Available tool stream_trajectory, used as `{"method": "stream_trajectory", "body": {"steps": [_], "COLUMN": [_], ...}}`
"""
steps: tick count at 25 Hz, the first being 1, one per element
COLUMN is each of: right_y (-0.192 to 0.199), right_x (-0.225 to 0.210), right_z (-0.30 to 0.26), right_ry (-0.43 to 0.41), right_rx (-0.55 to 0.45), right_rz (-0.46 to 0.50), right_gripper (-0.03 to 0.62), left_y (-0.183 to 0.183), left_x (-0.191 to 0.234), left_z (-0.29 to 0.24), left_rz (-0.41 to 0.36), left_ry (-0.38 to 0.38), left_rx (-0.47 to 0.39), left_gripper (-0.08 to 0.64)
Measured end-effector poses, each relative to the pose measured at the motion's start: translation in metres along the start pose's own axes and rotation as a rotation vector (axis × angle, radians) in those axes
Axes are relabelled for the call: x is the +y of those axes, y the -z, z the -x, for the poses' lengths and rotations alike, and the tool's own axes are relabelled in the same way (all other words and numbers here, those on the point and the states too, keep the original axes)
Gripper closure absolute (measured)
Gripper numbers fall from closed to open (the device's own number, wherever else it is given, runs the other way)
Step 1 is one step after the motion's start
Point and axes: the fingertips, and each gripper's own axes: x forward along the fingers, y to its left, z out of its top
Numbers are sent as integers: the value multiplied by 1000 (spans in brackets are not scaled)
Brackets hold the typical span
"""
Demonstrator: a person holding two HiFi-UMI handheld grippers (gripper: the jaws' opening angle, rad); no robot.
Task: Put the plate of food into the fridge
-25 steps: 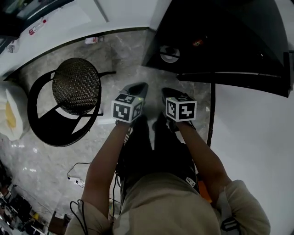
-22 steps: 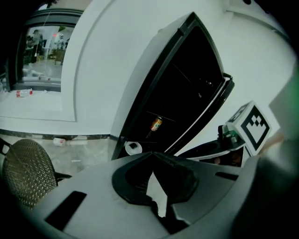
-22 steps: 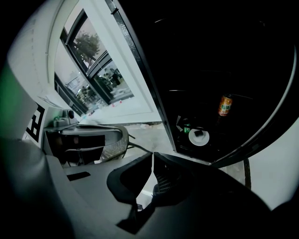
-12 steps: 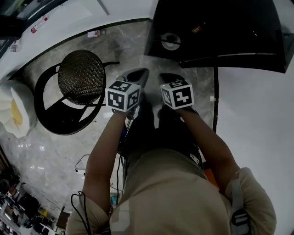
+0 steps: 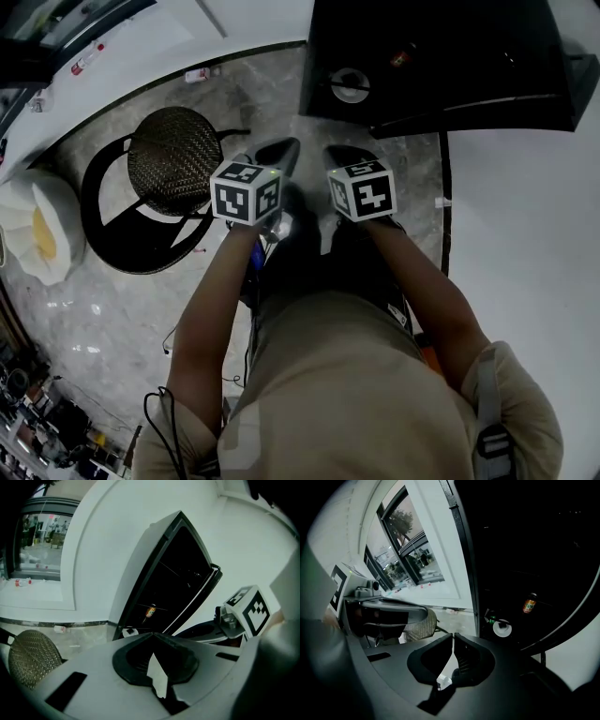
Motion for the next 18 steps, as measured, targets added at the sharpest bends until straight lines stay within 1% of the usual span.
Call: {"method": "stream_trajectory", "body": {"steps": [5,7,10,18], "right_y": [0,2,2,-1], "right_x": [-4,-12,-25,-47], "right_z": [18,22,29,61], "right_ry": [-14,-17,-24,-33], "right_rx": [-22,-37,-56,-101], "right_rz": [22,30,41,46], "right_gripper": [565,565,565,565], "left_y": [-8,-7,-5,-17], "left_x": [-23,-32,-42,-85], "left_z": [-1,-8,-21,-28], "left_rz": [-38,-49,-74,-136], "left_ry": [6,7,-1,-4], "left_rx": [-11,-17,-3,4], "left_gripper": [549,549,549,549]}}
